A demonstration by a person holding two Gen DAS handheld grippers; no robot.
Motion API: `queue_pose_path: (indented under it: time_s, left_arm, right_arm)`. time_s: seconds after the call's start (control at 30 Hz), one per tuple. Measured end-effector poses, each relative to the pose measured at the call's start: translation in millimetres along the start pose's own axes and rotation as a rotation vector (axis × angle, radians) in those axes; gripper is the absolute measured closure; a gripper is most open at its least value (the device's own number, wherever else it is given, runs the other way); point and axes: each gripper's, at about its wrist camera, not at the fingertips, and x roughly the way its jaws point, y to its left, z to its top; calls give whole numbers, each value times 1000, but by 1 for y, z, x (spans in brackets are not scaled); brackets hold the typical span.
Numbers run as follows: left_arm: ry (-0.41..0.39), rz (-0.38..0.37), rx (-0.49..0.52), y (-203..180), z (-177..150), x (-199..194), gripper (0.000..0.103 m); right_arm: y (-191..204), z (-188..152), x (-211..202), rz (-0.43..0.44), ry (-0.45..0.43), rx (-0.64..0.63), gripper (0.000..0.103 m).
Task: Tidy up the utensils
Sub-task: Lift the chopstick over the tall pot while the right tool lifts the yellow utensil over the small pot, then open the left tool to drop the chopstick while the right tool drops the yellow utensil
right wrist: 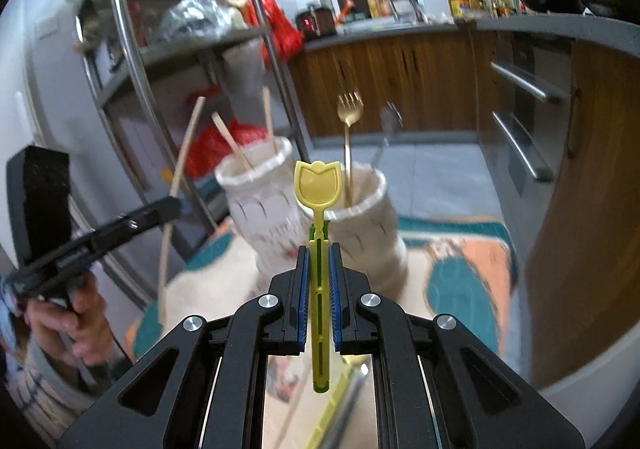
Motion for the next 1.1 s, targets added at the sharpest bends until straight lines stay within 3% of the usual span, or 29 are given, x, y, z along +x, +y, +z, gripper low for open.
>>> queue_pose_path:
  time_s: [0.33, 0.67, 0.9, 1.1]
  left_arm:
    - [-201, -7, -20, 4, 43, 14, 99]
    - [-384, 72, -100, 19, 69, 24, 99]
    - [-442, 120, -133, 35, 65, 43, 99]
    - [-417, 166, -39, 24, 47, 60, 99]
  right_arm:
    - [-6, 28, 18, 33, -168, 10, 93]
    - [-4, 54, 31, 5, -266, -9, 93]
    - [-3, 57, 45, -53, -325, -44, 93]
    - [-1, 47, 70, -112, -280, -85, 93]
